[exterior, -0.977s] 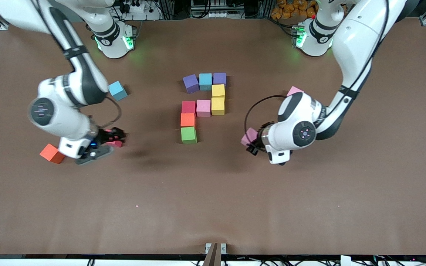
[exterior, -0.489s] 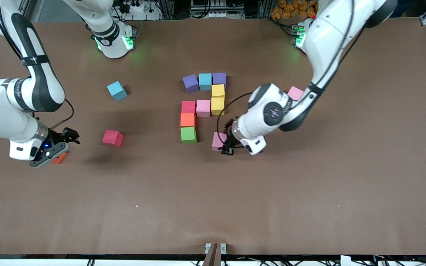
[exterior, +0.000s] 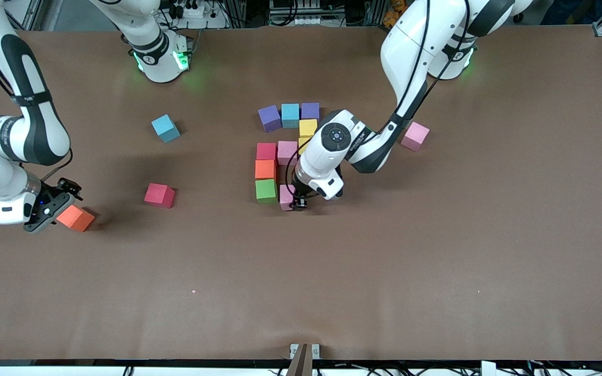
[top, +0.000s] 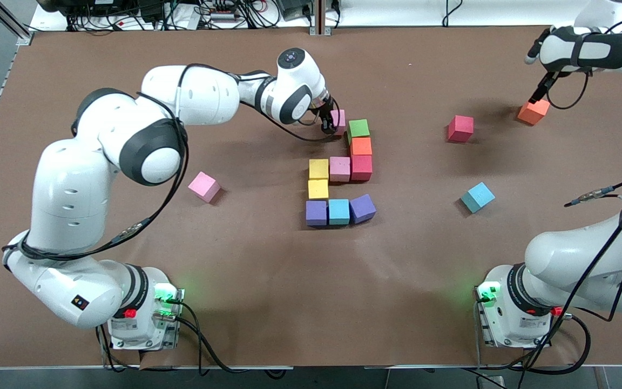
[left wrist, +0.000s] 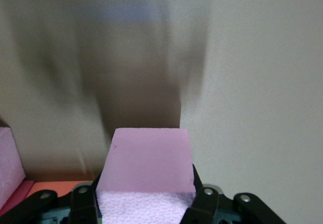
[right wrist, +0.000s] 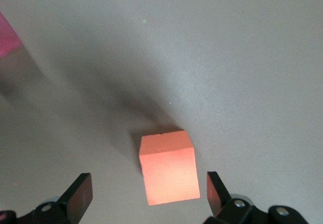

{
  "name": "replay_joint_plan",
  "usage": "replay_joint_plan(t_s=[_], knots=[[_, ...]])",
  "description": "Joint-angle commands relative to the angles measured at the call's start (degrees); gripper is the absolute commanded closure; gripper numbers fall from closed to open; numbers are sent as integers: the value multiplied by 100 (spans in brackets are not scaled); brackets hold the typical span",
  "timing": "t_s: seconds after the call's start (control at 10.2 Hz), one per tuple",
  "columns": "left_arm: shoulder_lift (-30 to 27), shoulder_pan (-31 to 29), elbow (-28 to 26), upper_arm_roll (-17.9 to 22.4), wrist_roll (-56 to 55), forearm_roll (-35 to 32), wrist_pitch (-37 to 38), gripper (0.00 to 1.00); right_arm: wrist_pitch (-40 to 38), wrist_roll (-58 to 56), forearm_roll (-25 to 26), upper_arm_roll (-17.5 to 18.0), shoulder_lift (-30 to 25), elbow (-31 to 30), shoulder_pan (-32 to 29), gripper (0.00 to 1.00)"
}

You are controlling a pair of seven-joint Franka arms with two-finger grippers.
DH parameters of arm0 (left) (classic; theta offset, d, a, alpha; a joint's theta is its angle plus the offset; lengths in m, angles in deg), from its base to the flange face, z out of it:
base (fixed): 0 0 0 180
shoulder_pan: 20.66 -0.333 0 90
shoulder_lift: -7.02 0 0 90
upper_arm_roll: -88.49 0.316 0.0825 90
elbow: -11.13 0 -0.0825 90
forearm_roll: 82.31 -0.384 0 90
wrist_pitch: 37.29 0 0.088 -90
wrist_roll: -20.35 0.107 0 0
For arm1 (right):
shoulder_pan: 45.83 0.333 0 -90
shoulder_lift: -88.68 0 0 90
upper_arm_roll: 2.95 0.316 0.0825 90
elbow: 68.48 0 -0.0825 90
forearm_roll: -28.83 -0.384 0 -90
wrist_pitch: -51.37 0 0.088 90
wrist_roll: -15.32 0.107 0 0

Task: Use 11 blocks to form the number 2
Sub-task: 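Lower the pink cube beside the green cube while the right gripper lifts orange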

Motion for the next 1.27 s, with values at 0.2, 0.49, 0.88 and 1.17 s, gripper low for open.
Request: replay_joint_plan(t_s=[0.2, 0.49, 0.88, 1.17], knots=[[301, 153, 334, 79, 11, 104, -29, 67, 888, -335, 350, 22, 818, 54, -70, 0], [257, 267, 299, 61, 2, 130, -20, 67, 1011, -345, 658, 22, 844, 72, -96, 0], [257, 276, 246, 8, -7, 131, -20, 63, 950, -537, 765, 22, 818, 186, -192, 0], [239, 346, 228, 17, -85, 148, 33, 0, 1002, -564, 765, 13, 862, 125, -298, 0]])
